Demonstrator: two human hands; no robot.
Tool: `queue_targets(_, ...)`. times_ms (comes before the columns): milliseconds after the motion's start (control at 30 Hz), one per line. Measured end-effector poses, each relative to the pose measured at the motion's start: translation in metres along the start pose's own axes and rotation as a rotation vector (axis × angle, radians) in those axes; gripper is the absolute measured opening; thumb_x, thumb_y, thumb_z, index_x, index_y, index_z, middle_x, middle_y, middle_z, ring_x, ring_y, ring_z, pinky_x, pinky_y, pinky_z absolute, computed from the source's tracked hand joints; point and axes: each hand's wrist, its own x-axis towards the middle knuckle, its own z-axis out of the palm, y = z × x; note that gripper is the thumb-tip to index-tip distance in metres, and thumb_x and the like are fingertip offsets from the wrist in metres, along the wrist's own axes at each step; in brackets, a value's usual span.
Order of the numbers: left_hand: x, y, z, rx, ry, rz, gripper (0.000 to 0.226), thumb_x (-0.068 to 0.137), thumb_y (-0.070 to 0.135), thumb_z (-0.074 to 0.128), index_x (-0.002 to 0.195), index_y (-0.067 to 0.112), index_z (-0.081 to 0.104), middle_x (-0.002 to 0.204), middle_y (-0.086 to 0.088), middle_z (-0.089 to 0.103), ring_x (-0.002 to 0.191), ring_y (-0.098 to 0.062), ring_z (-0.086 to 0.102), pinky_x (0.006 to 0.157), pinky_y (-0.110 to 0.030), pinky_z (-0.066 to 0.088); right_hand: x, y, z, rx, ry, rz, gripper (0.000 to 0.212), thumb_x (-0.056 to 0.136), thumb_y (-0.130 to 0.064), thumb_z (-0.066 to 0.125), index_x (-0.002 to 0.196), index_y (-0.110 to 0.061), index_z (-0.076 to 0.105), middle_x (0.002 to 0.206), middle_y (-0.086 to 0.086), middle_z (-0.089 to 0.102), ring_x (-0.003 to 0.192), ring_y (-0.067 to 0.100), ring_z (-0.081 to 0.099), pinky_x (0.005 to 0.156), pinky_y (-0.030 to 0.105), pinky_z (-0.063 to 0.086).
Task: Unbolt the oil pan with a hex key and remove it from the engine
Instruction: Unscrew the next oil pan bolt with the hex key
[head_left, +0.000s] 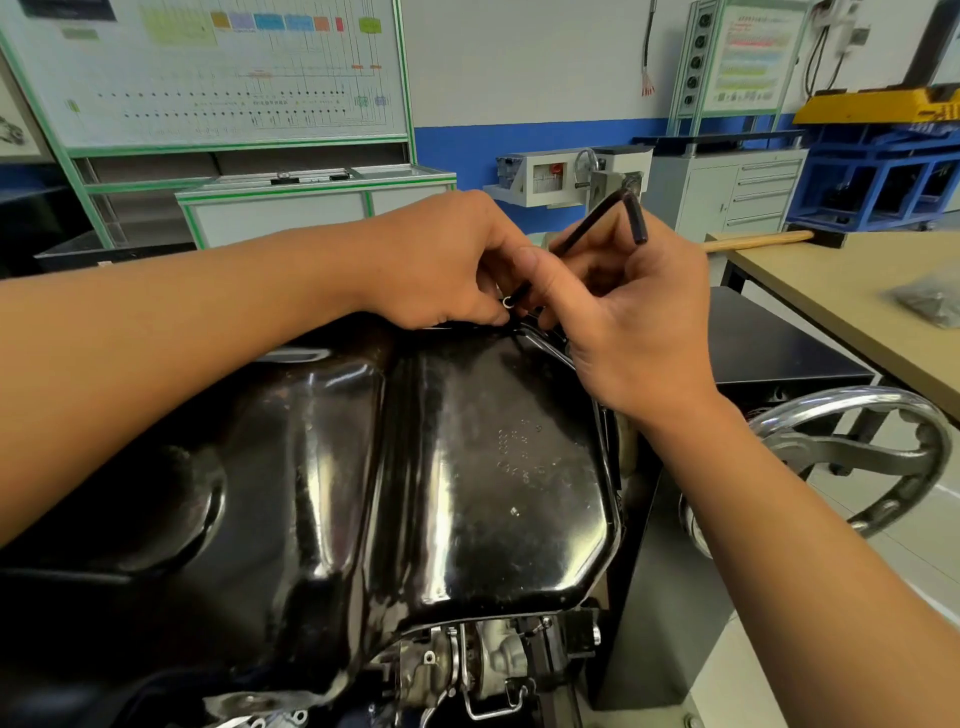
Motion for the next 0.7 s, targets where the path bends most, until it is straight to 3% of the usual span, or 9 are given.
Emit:
queue_targets(167, 0.000, -0.002, 0.000, -0.013, 0.010, 0.000, 0.048, 0.078, 0.007, 0.079, 0.058, 0.047, 0.062, 0.056, 0.012, 0.060, 0.053, -0.003, 0.052, 0.053, -0.010, 0.039, 0.004, -0.006, -0.005, -0.043, -0.109, -0.009, 0.015, 0.090, -0.012, 0.075, 0.083, -0.001, 0.066, 0.069, 0.010, 0.070, 0.058, 0.018, 0.068, 0.059, 0.043, 0.058)
queue_targets(367, -0.001, -0.004, 0.000, -0.001, 0.013, -0.020, 0.037, 0.078, 0.009, 0.079, 0.065, 0.038, 0.059, 0.059, 0.023, 0.063, 0.055, 0.002, 0.056, 0.056, -0.008, 0.040, 0.014, -0.016, -0.017, -0.242, -0.319, -0.043, 0.013, 0.095, -0.014, 0.066, 0.097, -0.002, 0.071, 0.082, 0.005, 0.072, 0.077, 0.020, 0.067, 0.073, 0.041, 0.053)
queue_targets(433, -0.001, -0.003, 0.000, 0.014, 0.017, -0.016, 0.035, 0.078, 0.011, 0.079, 0.065, 0.036, 0.059, 0.061, 0.016, 0.065, 0.058, -0.001, 0.057, 0.061, -0.017, 0.046, 0.015, -0.019, -0.018, -0.284, -0.376, -0.053, 0.013, 0.097, -0.014, 0.062, 0.099, -0.004, 0.070, 0.085, 0.005, 0.071, 0.080, 0.021, 0.065, 0.075, 0.043, 0.051)
queue_targets(567, -0.001, -0.001, 0.001, 0.075, 0.030, -0.013, 0.027, 0.079, 0.015, 0.079, 0.066, 0.028, 0.059, 0.070, -0.005, 0.067, 0.069, -0.025, 0.062, 0.070, -0.043, 0.051, 0.016, -0.022, -0.016, -0.347, -0.432, -0.101, 0.012, 0.096, -0.010, 0.057, 0.099, -0.001, 0.065, 0.089, 0.009, 0.064, 0.083, 0.026, 0.056, 0.077, 0.046, 0.046)
queue_targets(700, -0.002, -0.002, 0.001, 0.090, 0.052, 0.006, 0.017, 0.083, 0.021, 0.075, 0.071, 0.017, 0.063, 0.068, -0.005, 0.066, 0.066, -0.023, 0.060, 0.068, -0.042, 0.048, 0.017, -0.023, -0.015, -0.361, -0.404, -0.117, 0.011, 0.094, -0.007, 0.058, 0.097, 0.001, 0.065, 0.094, 0.012, 0.061, 0.086, 0.024, 0.056, 0.081, 0.043, 0.046)
